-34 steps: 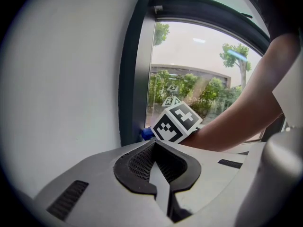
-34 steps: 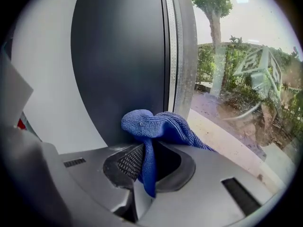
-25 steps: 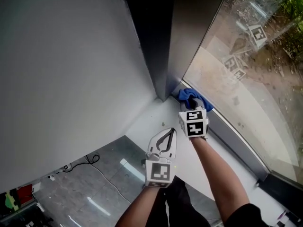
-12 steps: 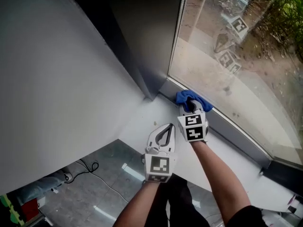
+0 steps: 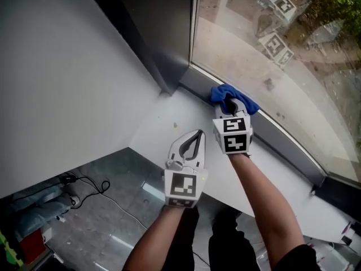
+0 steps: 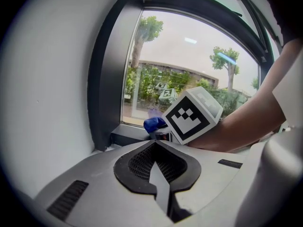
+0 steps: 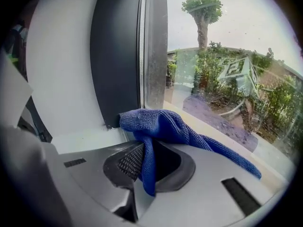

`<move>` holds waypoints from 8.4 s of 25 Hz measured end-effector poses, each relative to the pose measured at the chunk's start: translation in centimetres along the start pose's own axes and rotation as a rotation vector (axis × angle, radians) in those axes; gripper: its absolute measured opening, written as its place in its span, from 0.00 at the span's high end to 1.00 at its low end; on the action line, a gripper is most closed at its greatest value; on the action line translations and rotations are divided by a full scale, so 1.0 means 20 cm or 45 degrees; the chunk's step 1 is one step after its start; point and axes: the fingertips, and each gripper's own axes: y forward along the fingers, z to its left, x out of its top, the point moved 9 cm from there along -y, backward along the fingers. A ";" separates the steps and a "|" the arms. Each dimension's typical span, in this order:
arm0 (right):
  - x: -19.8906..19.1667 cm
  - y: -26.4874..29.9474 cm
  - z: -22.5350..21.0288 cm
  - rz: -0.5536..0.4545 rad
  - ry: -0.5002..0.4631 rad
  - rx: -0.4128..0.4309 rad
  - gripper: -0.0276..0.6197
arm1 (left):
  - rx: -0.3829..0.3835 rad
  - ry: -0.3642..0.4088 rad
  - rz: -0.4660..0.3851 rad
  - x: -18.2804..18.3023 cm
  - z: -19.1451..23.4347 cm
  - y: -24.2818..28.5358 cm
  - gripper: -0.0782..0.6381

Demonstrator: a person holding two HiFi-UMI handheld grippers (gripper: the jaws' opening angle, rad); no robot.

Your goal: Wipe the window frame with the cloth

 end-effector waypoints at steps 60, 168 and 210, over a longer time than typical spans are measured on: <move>-0.59 -0.63 -0.47 0.136 -0.359 -0.020 0.91 | -0.054 -0.099 0.104 -0.18 -0.89 -0.01 0.88; -1.36 -1.50 -1.18 0.282 -0.127 -0.140 0.91 | -0.195 -0.248 0.171 -0.32 -2.09 0.30 0.89; -1.73 -1.92 -1.56 0.299 0.665 -0.751 0.91 | -0.350 -0.173 0.240 -0.40 -2.45 0.32 0.89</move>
